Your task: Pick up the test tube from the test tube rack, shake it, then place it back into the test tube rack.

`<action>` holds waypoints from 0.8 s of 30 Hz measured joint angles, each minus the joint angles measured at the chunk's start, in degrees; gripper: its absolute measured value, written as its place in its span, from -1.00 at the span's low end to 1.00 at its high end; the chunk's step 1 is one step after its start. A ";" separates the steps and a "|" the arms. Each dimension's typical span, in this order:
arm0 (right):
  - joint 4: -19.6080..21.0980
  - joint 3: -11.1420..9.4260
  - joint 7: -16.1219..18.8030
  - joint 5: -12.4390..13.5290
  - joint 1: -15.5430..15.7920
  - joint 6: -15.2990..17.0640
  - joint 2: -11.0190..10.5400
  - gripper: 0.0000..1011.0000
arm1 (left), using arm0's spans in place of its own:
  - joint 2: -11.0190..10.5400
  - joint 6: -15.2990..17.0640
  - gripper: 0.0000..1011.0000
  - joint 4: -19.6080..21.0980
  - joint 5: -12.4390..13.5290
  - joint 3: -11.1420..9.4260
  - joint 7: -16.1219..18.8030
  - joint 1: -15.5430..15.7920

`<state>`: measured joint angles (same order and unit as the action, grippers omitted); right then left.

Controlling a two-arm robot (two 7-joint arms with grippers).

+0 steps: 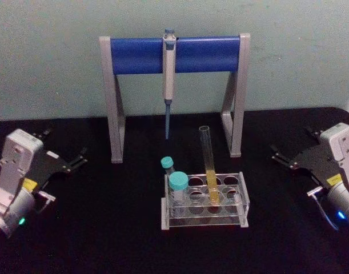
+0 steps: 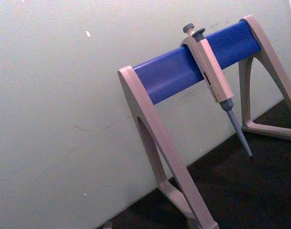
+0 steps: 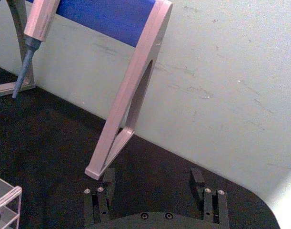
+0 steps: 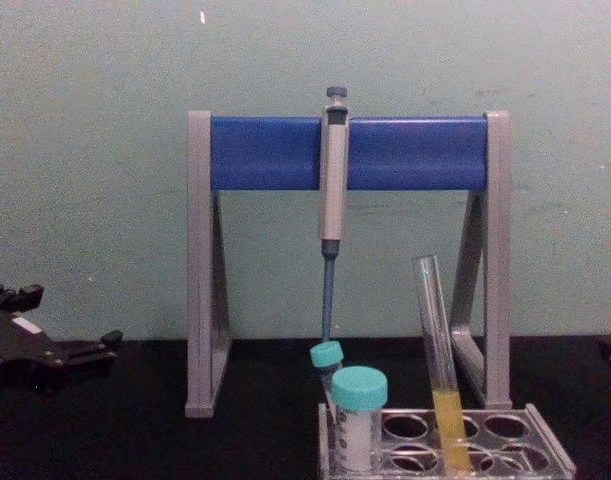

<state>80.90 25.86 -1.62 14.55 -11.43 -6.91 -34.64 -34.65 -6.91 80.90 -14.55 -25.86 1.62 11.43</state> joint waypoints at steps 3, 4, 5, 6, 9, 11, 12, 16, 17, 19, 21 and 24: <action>0.00 0.00 0.00 0.00 0.00 0.00 0.00 0.98 | 0.00 0.00 0.98 0.00 0.00 0.00 0.00 0.00; 0.00 0.00 0.00 0.00 0.00 0.00 0.00 0.98 | 0.00 0.00 0.98 0.00 0.00 0.00 0.00 0.00; 0.00 0.00 0.00 0.00 0.00 0.00 0.00 0.98 | 0.00 0.00 0.98 0.00 0.00 0.00 0.00 0.00; 0.00 0.00 0.00 0.00 0.00 0.00 0.00 0.98 | 0.00 0.00 0.98 0.00 0.00 0.00 0.00 0.00; 0.00 0.00 0.00 0.00 0.00 0.00 0.00 0.98 | 0.00 0.00 0.98 0.00 0.00 0.00 0.00 0.00; 0.00 0.00 0.00 0.00 0.00 0.00 0.00 0.98 | 0.00 0.00 0.98 0.00 0.00 0.00 0.00 0.00; 0.00 0.00 0.00 0.00 0.00 0.00 0.00 0.98 | 0.00 0.00 0.98 0.00 0.00 0.00 0.00 0.00; 0.00 0.00 0.00 0.00 0.00 0.00 0.00 0.98 | 0.00 0.00 0.98 0.00 0.00 0.00 0.00 0.00; 0.00 0.00 0.00 0.00 0.00 0.00 0.00 0.98 | 0.00 0.00 0.98 0.00 0.00 0.00 0.00 0.00; 0.00 0.00 0.00 0.00 0.00 0.00 0.00 0.98 | 0.00 0.00 0.98 0.00 0.00 0.00 0.00 0.00; 0.00 0.00 0.00 0.00 0.00 0.00 0.00 0.98 | 0.00 0.00 0.98 0.00 0.00 0.00 0.00 0.00; 0.00 0.00 0.00 0.00 0.00 0.00 0.00 0.98 | 0.00 0.00 0.98 0.00 0.00 0.00 0.00 0.00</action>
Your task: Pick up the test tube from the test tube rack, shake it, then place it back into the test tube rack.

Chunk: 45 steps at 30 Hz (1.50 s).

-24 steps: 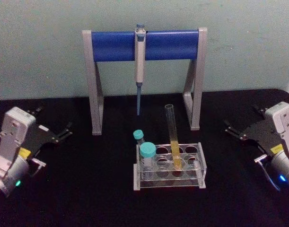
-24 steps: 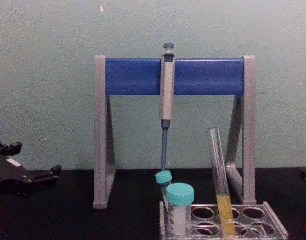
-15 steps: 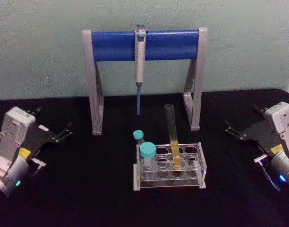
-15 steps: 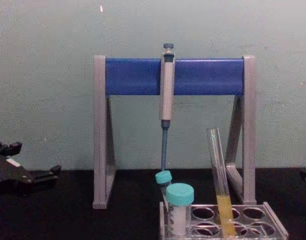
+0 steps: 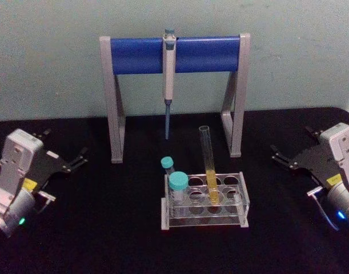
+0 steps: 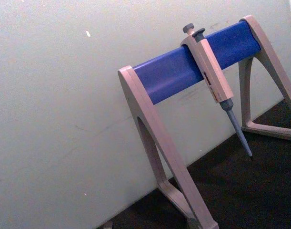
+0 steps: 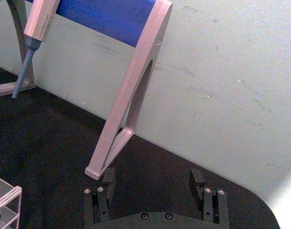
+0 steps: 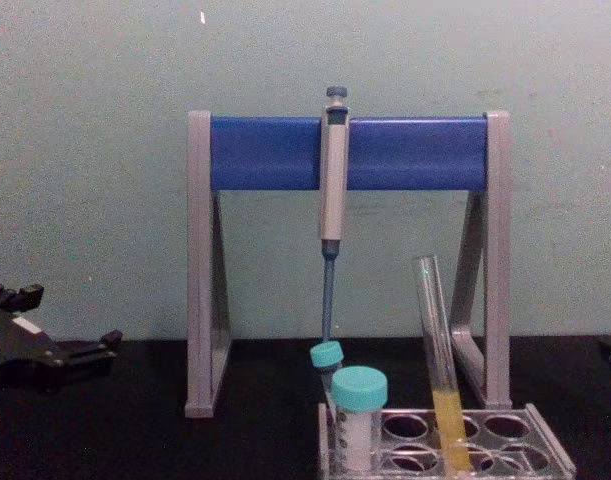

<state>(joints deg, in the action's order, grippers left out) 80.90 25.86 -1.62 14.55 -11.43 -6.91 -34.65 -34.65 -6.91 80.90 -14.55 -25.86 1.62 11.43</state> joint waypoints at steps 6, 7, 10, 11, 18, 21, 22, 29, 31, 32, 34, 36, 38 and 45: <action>0.00 0.00 0.00 0.00 0.00 0.00 0.00 0.98 | 0.00 0.00 0.98 0.00 0.00 0.00 0.00 0.00; 0.00 0.00 0.00 0.00 0.00 0.00 0.00 0.98 | 0.00 0.00 0.98 0.00 0.00 0.00 0.00 0.00; 0.00 0.00 0.00 0.00 0.00 0.00 0.00 0.98 | 0.00 0.00 0.98 0.00 0.00 0.00 0.00 0.00; 0.00 0.00 0.00 0.00 0.00 0.00 0.00 0.98 | 0.00 0.00 0.98 0.00 0.00 0.00 0.00 0.00; 0.00 0.00 0.00 0.00 0.00 0.00 0.00 0.98 | 0.00 0.00 0.98 0.00 0.00 0.00 0.00 0.00; 0.00 0.00 0.00 0.00 0.00 0.00 0.00 0.98 | 0.00 0.00 0.98 0.00 0.00 0.00 0.00 0.00; 0.00 0.00 0.00 0.00 0.00 0.00 0.00 0.98 | 0.00 0.00 0.98 0.00 0.00 0.00 0.00 0.00; 0.00 0.00 0.00 0.00 0.00 0.00 0.00 0.98 | 0.00 0.00 0.98 0.00 0.00 0.00 0.00 0.00; 0.00 0.00 0.00 0.00 0.00 0.00 0.00 0.98 | 0.00 0.00 0.98 0.00 0.00 0.00 0.00 0.00; 0.00 0.00 0.00 0.00 0.00 0.00 0.00 0.98 | 0.00 0.00 0.98 0.00 0.00 0.00 0.00 0.00; 0.00 0.00 0.00 0.00 0.00 0.00 0.00 0.98 | 0.00 0.00 0.98 0.00 0.00 0.00 0.00 0.00; 0.01 -0.10 0.03 -0.02 0.03 0.00 0.04 0.98 | 0.00 0.00 0.98 0.00 0.00 0.00 0.00 0.00; 0.26 -0.64 0.28 -0.02 0.35 -0.06 0.12 0.98 | 0.00 0.00 0.98 0.00 0.00 0.00 0.00 0.00; 2.02 -2.23 3.27 1.38 1.61 -1.52 -0.11 0.98 | 0.00 0.00 0.98 0.00 0.00 0.00 0.00 0.00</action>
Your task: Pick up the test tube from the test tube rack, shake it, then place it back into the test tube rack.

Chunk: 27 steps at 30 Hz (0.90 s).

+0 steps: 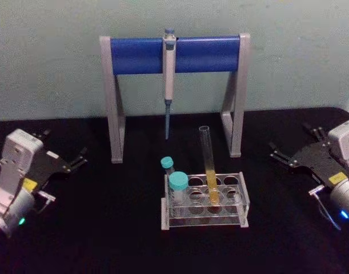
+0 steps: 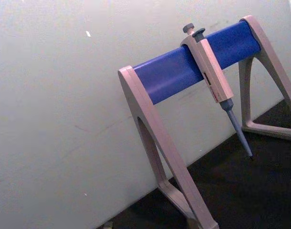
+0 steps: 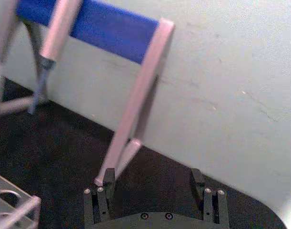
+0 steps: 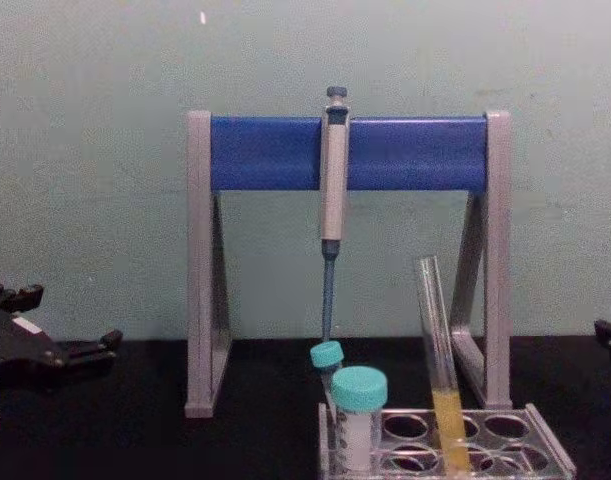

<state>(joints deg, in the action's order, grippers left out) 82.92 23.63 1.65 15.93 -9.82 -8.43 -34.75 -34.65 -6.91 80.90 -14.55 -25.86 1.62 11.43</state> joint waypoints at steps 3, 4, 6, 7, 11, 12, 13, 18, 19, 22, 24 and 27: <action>1.05 -0.53 2.60 1.36 0.42 -0.88 -0.31 0.98 | 0.00 0.00 0.98 0.00 0.00 0.00 0.00 0.00; 1.52 -0.73 3.93 2.03 0.56 -1.24 -0.42 0.98 | 0.00 0.00 0.98 0.00 0.00 0.00 0.00 0.00; 2.11 -0.91 5.80 2.88 0.66 -1.69 -0.49 0.98 | 0.00 0.00 0.98 0.00 0.00 0.00 0.00 0.00; 2.31 -0.94 6.46 3.19 0.66 -1.85 -0.50 0.98 | 0.00 0.00 0.98 0.00 0.00 0.00 0.00 0.00; 2.87 -0.95 10.13 4.61 0.43 -2.50 -0.38 0.98 | 0.00 0.00 0.98 0.00 0.00 0.00 0.00 0.00; 2.89 -0.92 10.83 4.84 0.31 -2.61 -0.32 0.98 | 0.00 0.00 0.98 0.00 0.00 0.00 0.00 0.00; 2.90 -0.88 11.57 5.09 0.17 -2.71 -0.24 0.98 | 0.00 0.00 0.98 0.00 0.00 0.00 0.00 0.00; 2.41 -0.27 17.02 7.08 -1.22 -3.14 0.69 0.98 | 0.00 0.00 0.98 0.00 0.00 0.00 0.00 0.00; 2.23 -0.17 17.76 7.33 -1.46 -3.14 0.86 0.98 | 0.00 0.00 0.98 0.00 0.00 0.00 0.00 0.00; 1.52 0.34 20.68 8.26 -2.55 -3.08 1.60 0.98 | 0.00 0.00 0.98 0.00 0.00 0.00 0.00 0.00; 1.01 0.78 22.83 8.83 -3.48 -2.68 2.21 0.98 | 0.00 0.00 0.98 0.00 0.00 0.00 0.00 0.00; 0.30 1.34 25.44 9.50 -4.67 -1.87 3.03 0.98 | 0.00 0.00 0.98 0.00 0.00 0.00 0.00 0.00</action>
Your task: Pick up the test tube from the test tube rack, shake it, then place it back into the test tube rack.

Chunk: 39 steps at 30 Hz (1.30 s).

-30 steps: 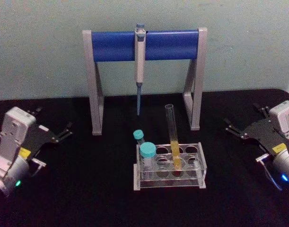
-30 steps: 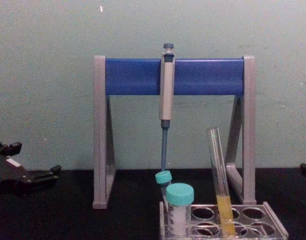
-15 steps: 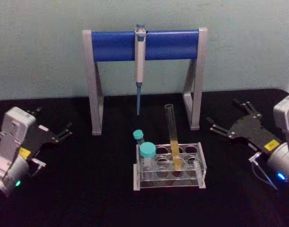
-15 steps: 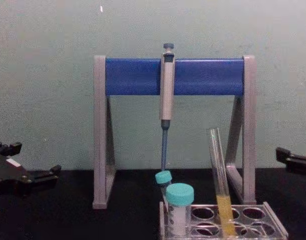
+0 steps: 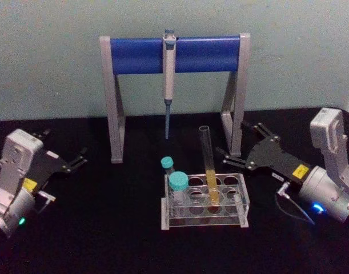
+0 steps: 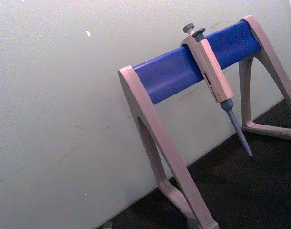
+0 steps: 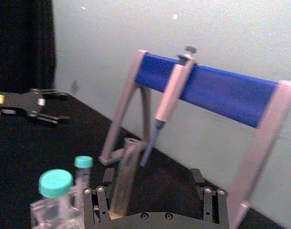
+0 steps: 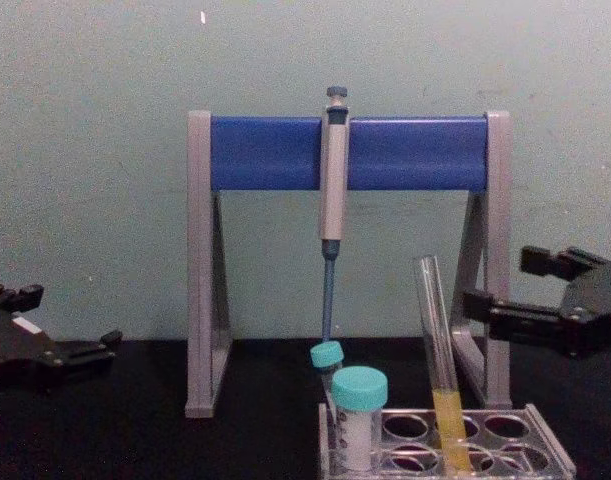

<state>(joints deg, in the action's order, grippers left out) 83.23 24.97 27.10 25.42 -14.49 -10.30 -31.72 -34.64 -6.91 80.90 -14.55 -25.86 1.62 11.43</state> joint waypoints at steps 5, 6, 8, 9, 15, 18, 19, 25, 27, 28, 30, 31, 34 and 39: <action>-0.99 0.55 3.11 1.00 -1.44 1.62 1.10 0.98 | 0.00 0.00 0.98 0.00 0.00 0.00 0.00 0.00; -1.26 0.70 3.97 1.20 -1.83 2.23 1.44 0.98 | 0.00 0.00 0.98 0.00 0.00 0.00 0.00 0.00; -1.63 0.85 5.01 1.50 -2.37 3.21 1.94 0.98 | 0.00 0.00 0.98 0.00 0.00 0.00 0.00 0.00; -1.63 0.85 5.01 1.50 -2.37 3.21 1.94 0.98 | 0.00 0.00 0.98 0.00 0.00 0.00 0.00 0.00; -2.67 1.31 6.40 1.51 -3.81 6.21 2.97 0.98 | 0.00 0.00 0.98 0.00 0.00 0.00 0.00 0.00; -3.07 1.57 6.44 1.16 -4.45 7.65 3.34 0.98 | 0.00 0.00 0.98 0.00 0.00 0.00 0.00 0.00; -3.23 1.68 6.38 0.92 -4.69 8.28 3.47 0.98 | 0.00 0.00 0.98 0.00 0.00 0.00 0.00 0.00; -3.45 2.05 6.24 0.39 -5.20 10.22 3.73 0.98 | 0.00 0.00 0.98 0.00 0.00 0.00 0.00 0.00; -3.52 2.16 6.19 0.34 -5.33 10.87 3.80 0.98 | 0.00 0.00 0.98 0.00 0.00 0.00 0.00 0.00; -3.58 2.20 6.18 0.32 -5.38 11.11 3.85 0.98 | 0.00 0.00 0.98 -0.01 0.00 0.00 0.00 0.00; -3.63 2.21 6.06 0.32 -5.45 11.59 3.93 0.98 | 0.00 0.00 0.98 0.00 0.00 0.00 0.00 0.00; -3.63 2.21 6.00 0.32 -5.45 11.75 3.97 0.98 | 0.00 0.00 0.98 0.00 0.00 0.00 0.00 0.00; -3.66 2.14 5.89 0.50 -5.45 12.17 4.06 0.98 | 0.00 0.00 0.98 0.00 0.00 0.00 0.00 0.00; -3.67 1.78 5.41 1.07 -5.37 12.90 4.25 0.98 | 0.00 0.00 0.98 0.00 0.00 0.00 0.00 0.00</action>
<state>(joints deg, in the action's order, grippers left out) 79.56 26.75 32.50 26.50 -19.86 2.61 -27.47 -34.65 -6.91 80.90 -14.55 -25.86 1.62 11.43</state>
